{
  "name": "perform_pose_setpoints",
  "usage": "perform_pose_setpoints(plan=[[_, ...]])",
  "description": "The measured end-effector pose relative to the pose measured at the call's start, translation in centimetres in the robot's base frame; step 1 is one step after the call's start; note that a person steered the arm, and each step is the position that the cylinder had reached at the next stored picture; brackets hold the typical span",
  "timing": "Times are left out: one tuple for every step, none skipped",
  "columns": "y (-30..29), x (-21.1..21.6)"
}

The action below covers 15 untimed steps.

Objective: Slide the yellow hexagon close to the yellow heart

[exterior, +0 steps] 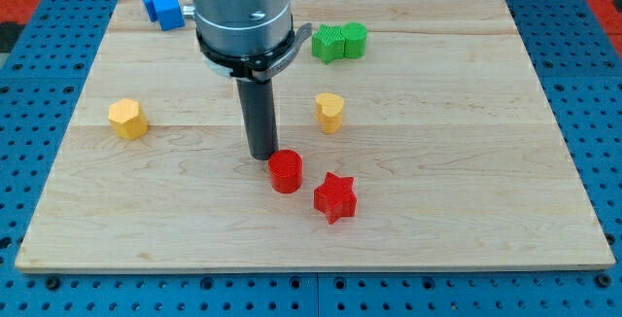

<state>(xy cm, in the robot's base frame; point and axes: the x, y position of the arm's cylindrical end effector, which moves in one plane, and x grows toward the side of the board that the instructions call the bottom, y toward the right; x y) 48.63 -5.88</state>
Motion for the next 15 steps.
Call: perform_pose_setpoints(plan=[[1.7,1.4],[1.7,2.6],[-0.8,2.6],[-7.4,2.6],[-14.6,1.5],[-20.2,-2.3],[-21.4,-4.5],[-17.4,-4.8],[-14.5,-5.9],[-12.2,-6.1],[-9.7,-6.1],[-7.5,-6.1],[-5.6,-6.1],[-4.0,-6.1],[-2.5,-6.1]])
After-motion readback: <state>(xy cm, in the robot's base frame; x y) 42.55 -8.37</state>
